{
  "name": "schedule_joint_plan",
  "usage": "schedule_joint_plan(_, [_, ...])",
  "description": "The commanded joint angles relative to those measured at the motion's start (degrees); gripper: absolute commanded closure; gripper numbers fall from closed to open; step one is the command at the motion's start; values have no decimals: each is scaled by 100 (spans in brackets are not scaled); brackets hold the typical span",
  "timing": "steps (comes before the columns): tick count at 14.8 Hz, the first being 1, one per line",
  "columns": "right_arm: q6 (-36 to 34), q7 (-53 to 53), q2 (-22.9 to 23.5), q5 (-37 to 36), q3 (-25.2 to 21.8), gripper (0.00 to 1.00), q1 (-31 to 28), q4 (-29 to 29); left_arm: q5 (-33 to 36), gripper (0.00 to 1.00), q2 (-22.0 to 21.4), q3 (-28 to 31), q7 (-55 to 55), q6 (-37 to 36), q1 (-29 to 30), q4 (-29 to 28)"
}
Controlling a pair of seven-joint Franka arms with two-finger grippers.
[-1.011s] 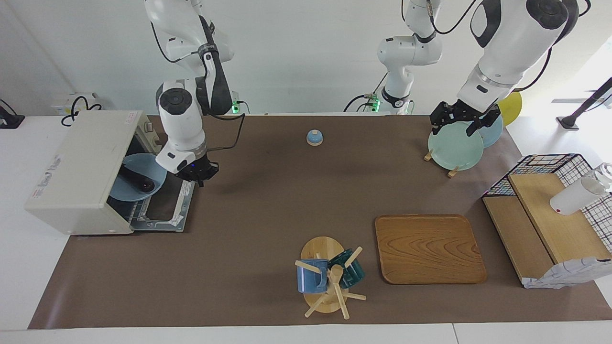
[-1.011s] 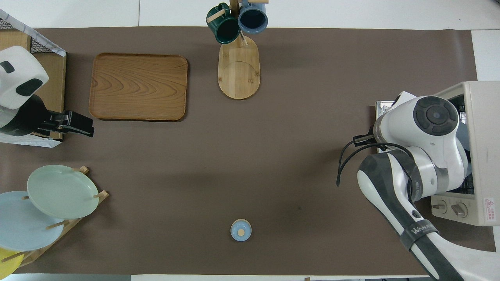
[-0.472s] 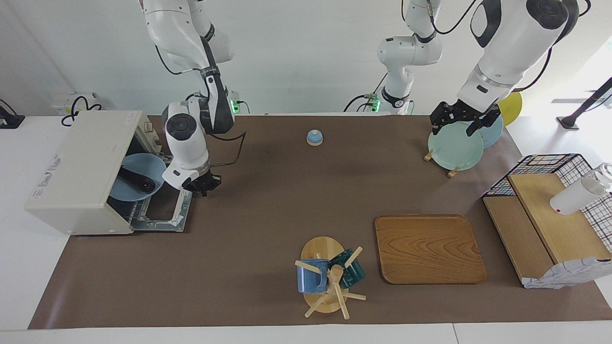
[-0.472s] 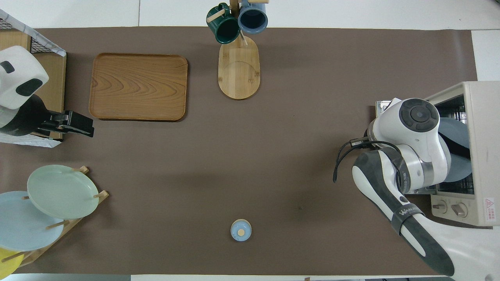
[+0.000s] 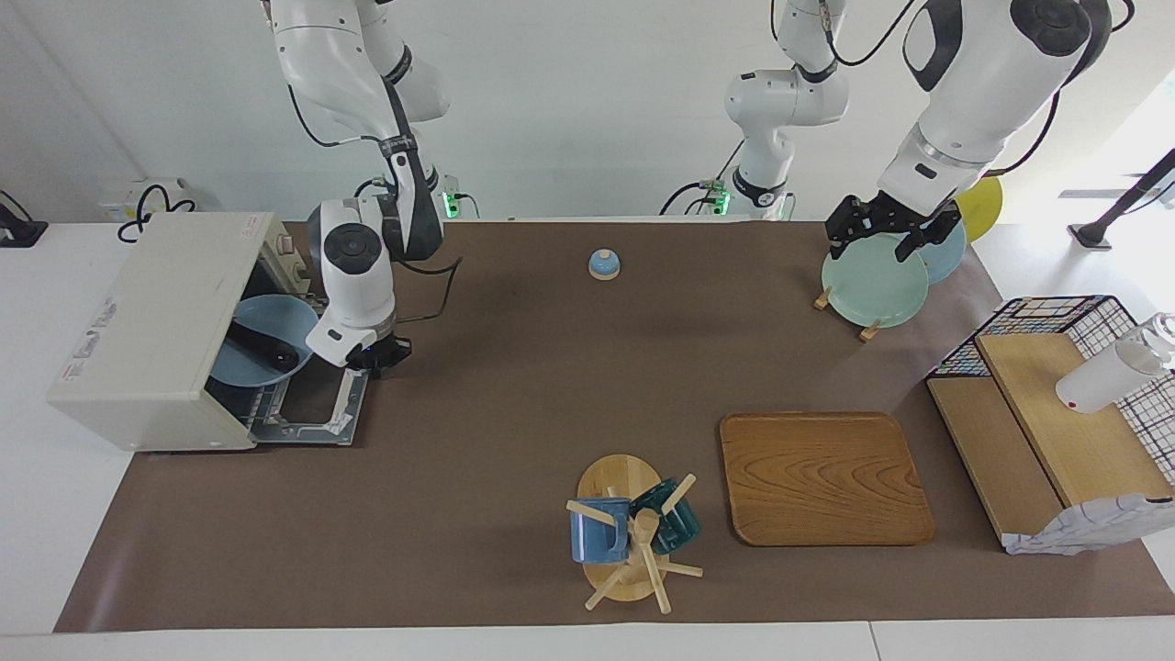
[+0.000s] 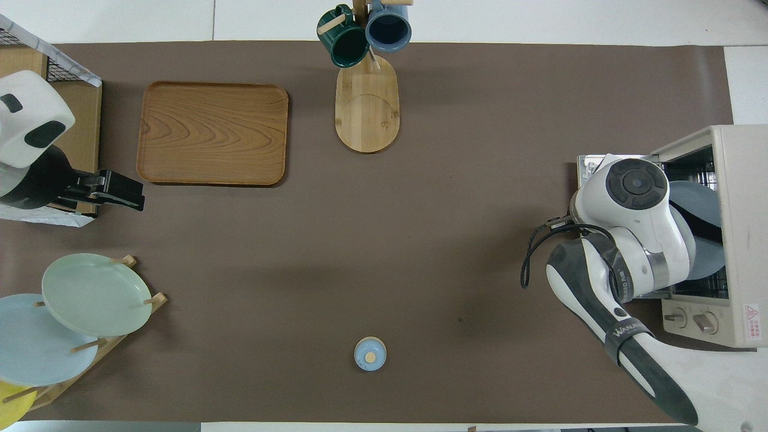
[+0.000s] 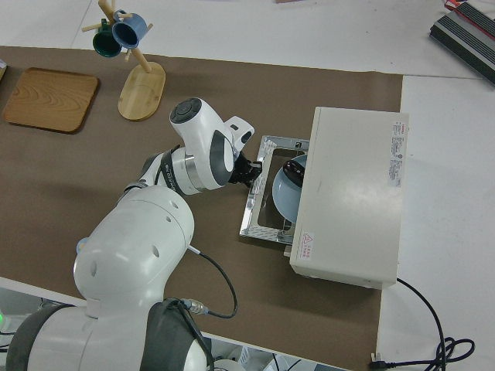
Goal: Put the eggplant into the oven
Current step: 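Pull the right gripper back out of the oven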
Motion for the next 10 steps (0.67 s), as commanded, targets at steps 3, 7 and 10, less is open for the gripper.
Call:
schedule_joint_plan(3, [-255, 36, -36, -1343, 32, 100, -45, 53, 118, 0, -37, -29, 30, -36, 41, 3])
schedule_joint_plan(7, [-1125, -666, -36, -1409, 49, 100, -89, 772, 118, 0, -37, -29, 30, -36, 41, 3])
schedule_joint_plan(10, [-1732, -1211, -158, -1278, 32, 100, -203, 1213, 118, 0, -37, -29, 30, -36, 41, 3])
